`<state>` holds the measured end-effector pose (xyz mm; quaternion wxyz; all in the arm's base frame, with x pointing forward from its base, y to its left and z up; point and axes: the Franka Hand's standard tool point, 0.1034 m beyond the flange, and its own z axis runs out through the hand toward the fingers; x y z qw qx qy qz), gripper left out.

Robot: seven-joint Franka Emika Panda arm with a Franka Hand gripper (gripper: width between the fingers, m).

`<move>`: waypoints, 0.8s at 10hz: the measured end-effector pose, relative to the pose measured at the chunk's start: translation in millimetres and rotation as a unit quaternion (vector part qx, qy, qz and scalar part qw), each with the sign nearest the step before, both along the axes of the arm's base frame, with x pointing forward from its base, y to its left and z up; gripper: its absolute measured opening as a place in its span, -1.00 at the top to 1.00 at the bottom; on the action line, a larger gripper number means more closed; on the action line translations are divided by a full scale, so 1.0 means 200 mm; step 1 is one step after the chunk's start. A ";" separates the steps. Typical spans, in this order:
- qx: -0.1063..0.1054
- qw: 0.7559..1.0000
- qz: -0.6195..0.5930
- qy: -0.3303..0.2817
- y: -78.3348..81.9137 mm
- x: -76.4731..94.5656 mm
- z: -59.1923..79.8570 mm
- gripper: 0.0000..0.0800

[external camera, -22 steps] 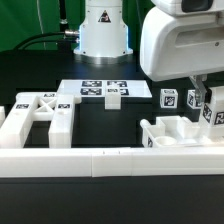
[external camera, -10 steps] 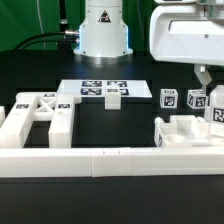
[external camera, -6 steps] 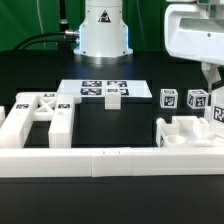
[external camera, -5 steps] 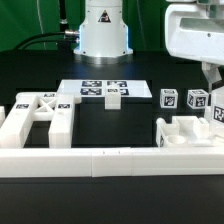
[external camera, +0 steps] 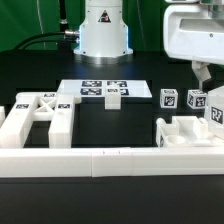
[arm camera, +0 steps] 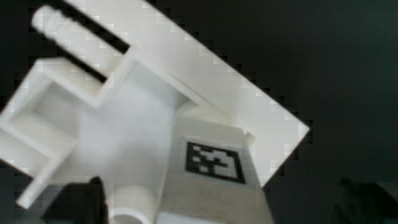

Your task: Assemble chair

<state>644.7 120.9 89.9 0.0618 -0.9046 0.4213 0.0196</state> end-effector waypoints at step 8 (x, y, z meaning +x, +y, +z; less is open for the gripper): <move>-0.007 0.927 0.372 -0.049 -0.02 0.02 0.00 -0.62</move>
Offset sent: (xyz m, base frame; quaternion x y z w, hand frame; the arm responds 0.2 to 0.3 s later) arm 0.0043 0.0004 0.0013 -0.0147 -0.0027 -0.2989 0.9542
